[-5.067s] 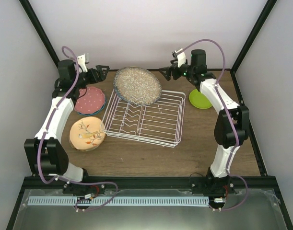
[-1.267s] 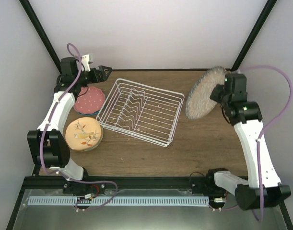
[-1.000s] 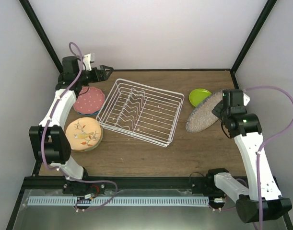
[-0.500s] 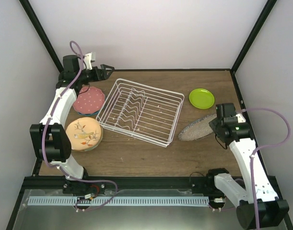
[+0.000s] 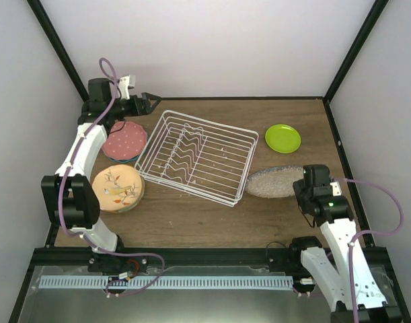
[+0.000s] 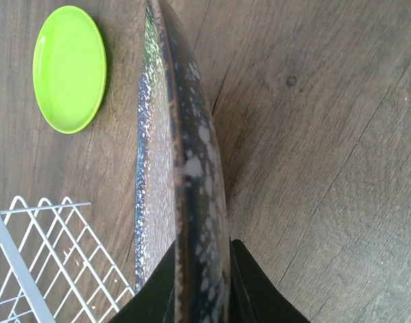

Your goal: Unload the plates from the dish rack

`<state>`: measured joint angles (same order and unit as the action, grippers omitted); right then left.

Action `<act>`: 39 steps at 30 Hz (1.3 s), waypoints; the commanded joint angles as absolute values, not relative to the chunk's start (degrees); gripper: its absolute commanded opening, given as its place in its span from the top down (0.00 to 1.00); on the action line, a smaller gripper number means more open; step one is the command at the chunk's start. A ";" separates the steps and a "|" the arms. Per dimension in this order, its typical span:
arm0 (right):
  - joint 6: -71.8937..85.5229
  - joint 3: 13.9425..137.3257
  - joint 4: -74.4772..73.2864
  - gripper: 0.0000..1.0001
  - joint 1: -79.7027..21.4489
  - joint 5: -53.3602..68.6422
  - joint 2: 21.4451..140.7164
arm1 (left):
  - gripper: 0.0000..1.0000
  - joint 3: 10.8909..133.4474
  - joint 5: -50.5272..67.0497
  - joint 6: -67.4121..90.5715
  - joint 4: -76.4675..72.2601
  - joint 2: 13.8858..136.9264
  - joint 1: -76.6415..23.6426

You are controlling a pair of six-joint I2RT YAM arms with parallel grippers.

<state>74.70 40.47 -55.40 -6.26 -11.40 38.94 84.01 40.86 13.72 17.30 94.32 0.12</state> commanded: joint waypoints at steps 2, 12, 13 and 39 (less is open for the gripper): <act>78.43 38.89 -56.37 0.87 -6.48 -10.88 38.01 | 0.00 85.12 41.92 12.48 17.75 91.76 0.36; 80.72 38.28 -59.04 0.66 -6.50 -8.51 39.74 | 0.00 84.90 41.53 12.74 18.19 91.30 0.29; 80.71 38.05 -58.92 0.66 -6.50 -8.40 39.72 | 0.00 84.88 41.64 12.82 18.22 91.18 0.34; 85.25 31.80 -60.52 0.67 -6.50 -13.61 40.40 | 0.00 81.32 41.40 13.92 16.99 88.32 0.43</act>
<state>81.10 31.64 -56.10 -6.39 -8.25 40.82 82.00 40.84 13.50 18.50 90.06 0.12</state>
